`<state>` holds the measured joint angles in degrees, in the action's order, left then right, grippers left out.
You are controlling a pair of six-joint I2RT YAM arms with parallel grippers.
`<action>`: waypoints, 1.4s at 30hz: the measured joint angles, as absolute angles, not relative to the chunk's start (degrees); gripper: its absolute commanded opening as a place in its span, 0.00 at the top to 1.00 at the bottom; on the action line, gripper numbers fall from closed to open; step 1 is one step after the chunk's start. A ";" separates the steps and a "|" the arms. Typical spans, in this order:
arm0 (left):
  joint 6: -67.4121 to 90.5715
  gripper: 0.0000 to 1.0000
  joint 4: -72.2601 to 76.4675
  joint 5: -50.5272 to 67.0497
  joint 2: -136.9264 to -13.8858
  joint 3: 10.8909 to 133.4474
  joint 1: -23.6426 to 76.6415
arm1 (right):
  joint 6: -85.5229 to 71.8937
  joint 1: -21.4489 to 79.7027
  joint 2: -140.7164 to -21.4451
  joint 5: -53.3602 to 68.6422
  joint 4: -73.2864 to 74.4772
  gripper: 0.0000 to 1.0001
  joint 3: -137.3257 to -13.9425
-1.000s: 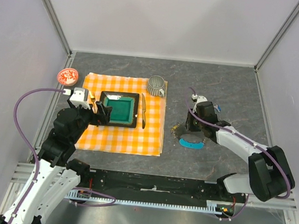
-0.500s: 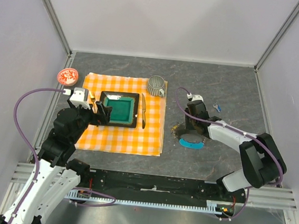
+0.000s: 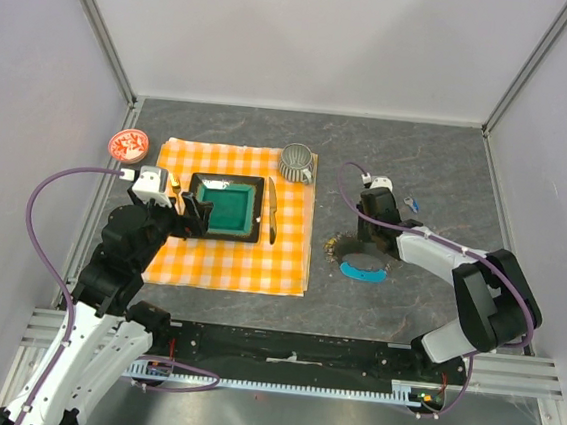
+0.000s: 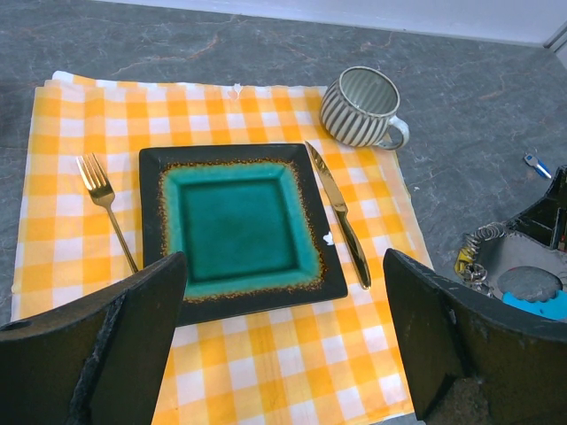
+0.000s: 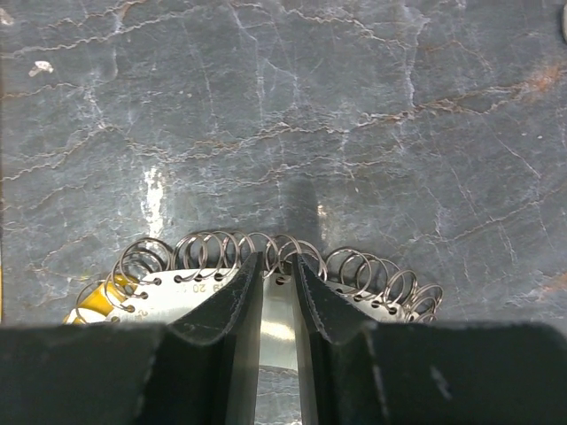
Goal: Put the keys on the keyring
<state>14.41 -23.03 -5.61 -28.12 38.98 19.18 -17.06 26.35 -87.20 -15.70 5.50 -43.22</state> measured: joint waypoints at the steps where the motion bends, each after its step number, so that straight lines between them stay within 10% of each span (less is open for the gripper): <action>1: 14.44 0.02 -23.03 -5.61 -28.12 38.98 19.18 | -16.73 26.35 -87.20 -15.22 5.32 0.74 -43.22; 42: 14.41 0.03 -23.03 -5.41 -28.14 38.98 19.18 | -16.91 22.37 -90.04 -1.26 -0.03 0.81 -43.44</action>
